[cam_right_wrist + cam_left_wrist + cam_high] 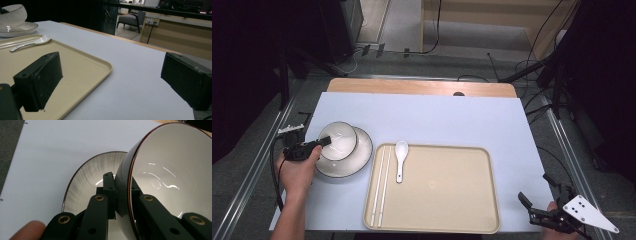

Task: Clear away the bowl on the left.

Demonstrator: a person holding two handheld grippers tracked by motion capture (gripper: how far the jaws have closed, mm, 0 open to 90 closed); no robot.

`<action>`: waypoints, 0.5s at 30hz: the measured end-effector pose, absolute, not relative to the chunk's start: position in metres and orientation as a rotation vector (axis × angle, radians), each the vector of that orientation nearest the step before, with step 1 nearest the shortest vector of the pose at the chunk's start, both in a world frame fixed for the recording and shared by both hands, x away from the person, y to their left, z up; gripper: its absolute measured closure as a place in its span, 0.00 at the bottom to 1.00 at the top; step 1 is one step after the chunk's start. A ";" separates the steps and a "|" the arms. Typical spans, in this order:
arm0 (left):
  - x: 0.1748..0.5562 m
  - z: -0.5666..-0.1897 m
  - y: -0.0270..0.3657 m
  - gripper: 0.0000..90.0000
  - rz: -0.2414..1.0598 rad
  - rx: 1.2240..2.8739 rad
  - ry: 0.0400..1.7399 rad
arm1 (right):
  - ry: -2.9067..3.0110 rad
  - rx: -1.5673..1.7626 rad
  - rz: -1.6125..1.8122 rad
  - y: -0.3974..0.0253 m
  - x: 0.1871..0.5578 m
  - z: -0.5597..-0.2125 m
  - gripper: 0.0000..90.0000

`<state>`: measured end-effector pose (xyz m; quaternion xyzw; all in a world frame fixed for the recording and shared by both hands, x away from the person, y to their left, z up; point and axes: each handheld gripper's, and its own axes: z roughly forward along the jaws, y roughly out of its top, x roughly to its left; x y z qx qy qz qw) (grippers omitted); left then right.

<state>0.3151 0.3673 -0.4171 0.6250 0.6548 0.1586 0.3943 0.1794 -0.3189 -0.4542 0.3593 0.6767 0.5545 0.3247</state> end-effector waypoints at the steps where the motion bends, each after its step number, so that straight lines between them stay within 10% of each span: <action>1: 0.313 -0.416 0.366 0.92 0.401 1.588 1.656 | 1.775 0.943 1.454 -0.319 0.180 -0.454 0.04; 15: 0.293 -0.412 0.353 0.92 0.375 1.636 1.609 | 1.771 0.945 1.450 -0.319 0.180 -0.455 0.04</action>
